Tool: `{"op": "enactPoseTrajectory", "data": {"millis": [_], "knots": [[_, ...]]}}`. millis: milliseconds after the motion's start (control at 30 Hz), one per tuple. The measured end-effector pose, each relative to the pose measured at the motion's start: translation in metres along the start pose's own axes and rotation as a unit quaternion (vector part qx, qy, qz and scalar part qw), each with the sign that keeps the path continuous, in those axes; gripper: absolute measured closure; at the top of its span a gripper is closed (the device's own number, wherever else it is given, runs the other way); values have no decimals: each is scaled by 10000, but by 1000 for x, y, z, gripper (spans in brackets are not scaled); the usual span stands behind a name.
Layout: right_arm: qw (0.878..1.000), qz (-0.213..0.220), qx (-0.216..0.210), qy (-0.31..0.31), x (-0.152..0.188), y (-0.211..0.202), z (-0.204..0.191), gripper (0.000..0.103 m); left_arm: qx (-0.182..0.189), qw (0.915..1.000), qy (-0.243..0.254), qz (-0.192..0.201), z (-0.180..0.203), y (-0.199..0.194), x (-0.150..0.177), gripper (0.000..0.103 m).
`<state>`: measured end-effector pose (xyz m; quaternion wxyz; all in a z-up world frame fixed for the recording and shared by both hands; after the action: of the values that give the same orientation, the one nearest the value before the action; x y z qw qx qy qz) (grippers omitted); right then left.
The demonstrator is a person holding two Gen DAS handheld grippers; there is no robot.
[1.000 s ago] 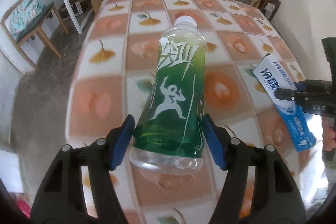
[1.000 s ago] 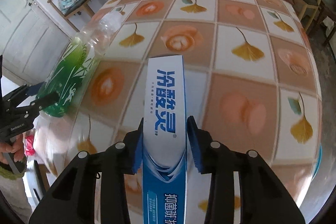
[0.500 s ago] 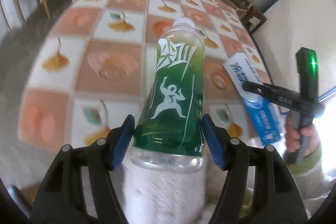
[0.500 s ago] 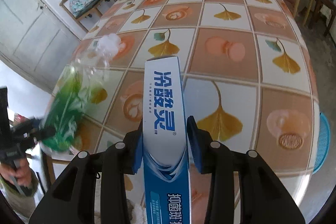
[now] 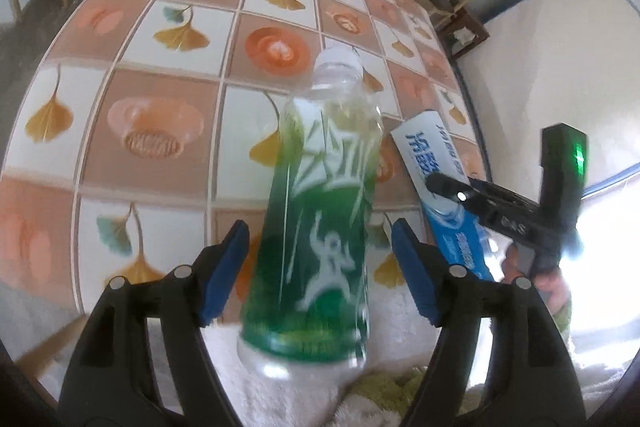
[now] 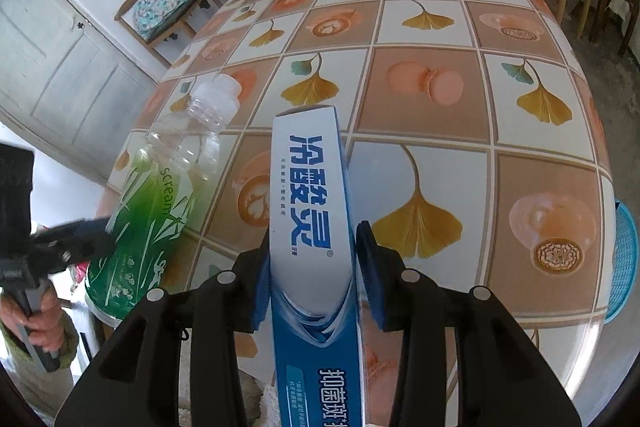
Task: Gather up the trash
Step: 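Grasp the green drink bottle with the left tool while the right tool holds the toothpaste box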
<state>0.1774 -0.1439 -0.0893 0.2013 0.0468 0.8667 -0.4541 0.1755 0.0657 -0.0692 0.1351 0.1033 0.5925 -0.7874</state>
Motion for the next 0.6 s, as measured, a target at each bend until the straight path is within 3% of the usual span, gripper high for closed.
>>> {"op": "enactPoseTrajectory", "data": {"millis": [233, 600], "knots": [[10000, -31, -86, -16, 1, 2, 2, 62, -83, 9994, 169, -294, 6, 30, -36, 33], [9999, -86, -140, 18, 2, 5, 5, 58, -33, 9988, 176, -448, 17, 49, -50, 33]]}}
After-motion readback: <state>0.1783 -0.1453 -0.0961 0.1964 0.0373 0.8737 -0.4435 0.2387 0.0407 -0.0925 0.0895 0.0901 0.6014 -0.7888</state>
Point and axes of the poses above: each gripper's, at about its wrist camera, not at the fingertips, and y roughly the way its jaws point, z to its right, x to its underside, the point moved 6 cm from there along y, roughly the way its jaws point, and after that the axes turned 12 degrees about -x, right-handed, at the moved point
